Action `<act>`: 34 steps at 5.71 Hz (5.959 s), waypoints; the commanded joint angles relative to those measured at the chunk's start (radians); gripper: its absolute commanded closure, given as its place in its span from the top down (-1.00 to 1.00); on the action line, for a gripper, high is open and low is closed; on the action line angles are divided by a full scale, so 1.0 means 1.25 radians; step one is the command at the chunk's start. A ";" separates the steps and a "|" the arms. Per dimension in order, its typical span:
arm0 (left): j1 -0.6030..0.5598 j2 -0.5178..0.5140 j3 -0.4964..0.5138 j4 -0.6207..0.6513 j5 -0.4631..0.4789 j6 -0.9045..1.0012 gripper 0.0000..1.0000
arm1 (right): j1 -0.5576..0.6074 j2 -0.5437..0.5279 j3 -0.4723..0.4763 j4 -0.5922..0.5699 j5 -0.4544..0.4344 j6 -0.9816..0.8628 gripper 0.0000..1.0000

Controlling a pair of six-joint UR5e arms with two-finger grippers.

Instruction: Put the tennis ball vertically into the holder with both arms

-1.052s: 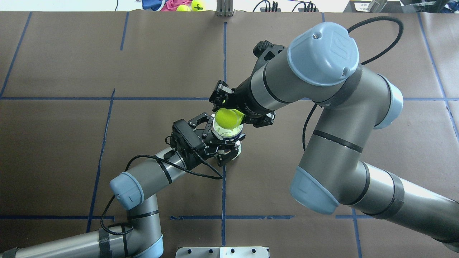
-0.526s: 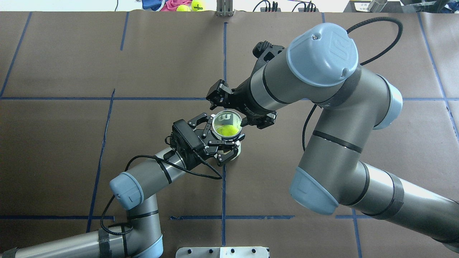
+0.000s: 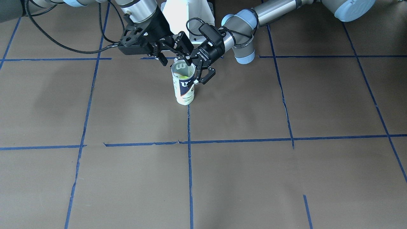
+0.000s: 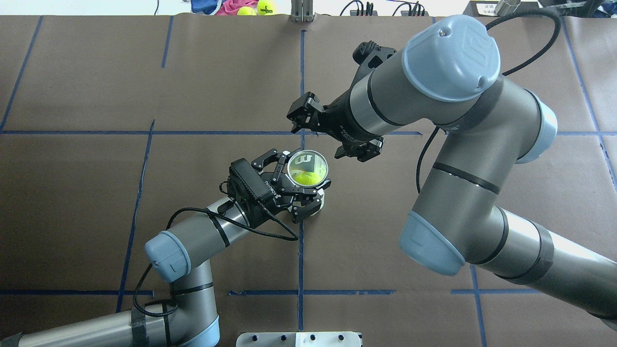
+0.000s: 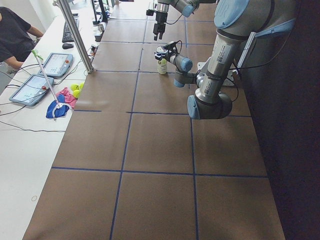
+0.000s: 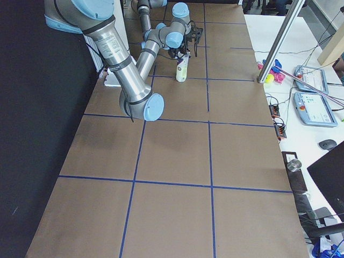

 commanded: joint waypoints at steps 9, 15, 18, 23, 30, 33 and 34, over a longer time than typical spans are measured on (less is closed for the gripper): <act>-0.354 0.139 -0.156 0.346 -0.236 -0.390 1.00 | 0.413 -0.277 -0.070 0.001 0.143 -0.592 0.96; -0.845 0.311 -0.136 0.934 -0.825 0.189 0.99 | 0.646 -0.296 -0.395 0.003 0.297 -1.173 0.97; -0.984 0.359 -0.108 1.213 -0.942 0.209 1.00 | 0.685 -0.329 -0.438 0.005 0.318 -1.333 0.98; -1.057 0.436 -0.107 1.328 -0.941 0.382 1.00 | 0.710 -0.445 -0.434 0.082 0.317 -1.344 1.00; -1.053 0.466 -0.137 1.302 -0.947 0.337 1.00 | 0.685 -0.472 -0.283 -0.218 0.322 -1.427 1.00; -1.051 0.468 -0.133 1.288 -0.958 0.343 1.00 | 0.685 -0.473 -0.284 -0.213 0.302 -1.425 1.00; -1.051 0.468 -0.139 1.298 -0.956 0.344 1.00 | 0.684 -0.472 -0.288 -0.213 0.304 -1.420 1.00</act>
